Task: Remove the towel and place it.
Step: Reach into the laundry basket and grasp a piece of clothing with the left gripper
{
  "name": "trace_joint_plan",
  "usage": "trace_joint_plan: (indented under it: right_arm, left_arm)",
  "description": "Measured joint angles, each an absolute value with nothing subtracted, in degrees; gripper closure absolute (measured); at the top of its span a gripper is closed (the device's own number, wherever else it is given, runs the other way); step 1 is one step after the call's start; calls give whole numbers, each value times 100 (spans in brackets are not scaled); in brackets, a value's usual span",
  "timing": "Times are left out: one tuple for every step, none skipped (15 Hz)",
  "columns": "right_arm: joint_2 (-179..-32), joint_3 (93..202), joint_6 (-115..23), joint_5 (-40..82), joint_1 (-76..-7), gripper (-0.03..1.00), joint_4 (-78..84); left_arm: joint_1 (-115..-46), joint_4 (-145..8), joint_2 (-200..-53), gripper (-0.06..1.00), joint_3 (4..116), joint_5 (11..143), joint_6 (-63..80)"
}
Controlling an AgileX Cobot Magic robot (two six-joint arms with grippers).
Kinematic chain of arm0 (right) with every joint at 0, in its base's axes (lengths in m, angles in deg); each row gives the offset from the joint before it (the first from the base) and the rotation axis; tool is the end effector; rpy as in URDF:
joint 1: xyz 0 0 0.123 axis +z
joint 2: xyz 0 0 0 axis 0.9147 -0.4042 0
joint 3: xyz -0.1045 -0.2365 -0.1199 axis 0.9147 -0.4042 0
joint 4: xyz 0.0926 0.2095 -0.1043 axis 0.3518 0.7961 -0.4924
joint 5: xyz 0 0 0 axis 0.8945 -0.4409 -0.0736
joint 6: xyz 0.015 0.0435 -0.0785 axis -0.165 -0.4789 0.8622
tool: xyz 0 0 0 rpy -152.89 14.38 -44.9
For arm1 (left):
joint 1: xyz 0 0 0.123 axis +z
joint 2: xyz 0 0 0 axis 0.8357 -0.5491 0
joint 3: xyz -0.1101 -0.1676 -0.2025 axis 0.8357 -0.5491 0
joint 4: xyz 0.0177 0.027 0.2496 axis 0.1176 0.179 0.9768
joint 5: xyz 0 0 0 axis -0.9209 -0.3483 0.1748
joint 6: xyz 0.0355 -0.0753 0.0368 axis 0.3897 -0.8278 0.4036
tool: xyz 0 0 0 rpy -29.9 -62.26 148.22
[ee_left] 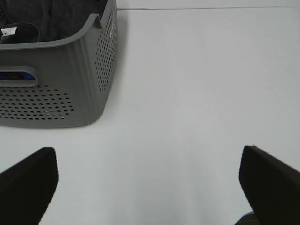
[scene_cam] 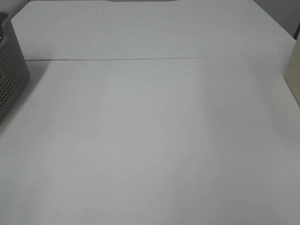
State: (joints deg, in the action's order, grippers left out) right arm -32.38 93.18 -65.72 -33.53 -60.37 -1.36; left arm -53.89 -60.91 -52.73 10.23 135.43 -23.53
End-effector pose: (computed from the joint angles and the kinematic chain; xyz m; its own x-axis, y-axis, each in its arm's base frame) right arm -0.0036 0.0046 0.2605 -0.5290 -0.0838 -0.8445 -0.1627 0.9867 0.0040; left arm -0.0091 -0.0093 0.2808 -0.4558 -0.0349 -0.8894 0.0313 0.9980 -0.0552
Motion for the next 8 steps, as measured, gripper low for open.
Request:
trace_joint_plan:
  right_arm:
    - [-3238,9318,-6572,-3353,-6037,31,-136]
    - [-3238,9318,-6572,-3353,-6037,31,-136]
    - [-3238,9318,-6572,-3353,-6037,31,-136]
    - [-3238,9318,-6572,-3353,-6037,31,-136]
    - [-3238,9318,-6572,-3353,-6037,31,-136]
    - [-3238,9318,-6572,-3353,-6037,31,-136]
    - [-3238,9318,-6572,-3353,-6037,31,-136]
    - [-3238,9318,-6572,-3353,-6037,31,-136]
  left_arm:
    - [-5389,-6091,-5273,-5,1023,13543,-2353]
    - [-5389,-6091,-5273,-5,1023,13543,-2353]
    - [-5389,-6091,-5273,-5,1023,13543,-2353]
    - [-5389,-6091,-5273,-5,1023,13543,-2353]
    - [-5389,-6091,-5273,-5,1023,13543,-2353]
    - [-5389,-6091,-5273,-5,1023,13543,-2353]
    - [-5389,-6091,-5273,-5,1023,13543,-2353]
    - [-5389,-6091,-5273,-5,1023,13543,-2353]
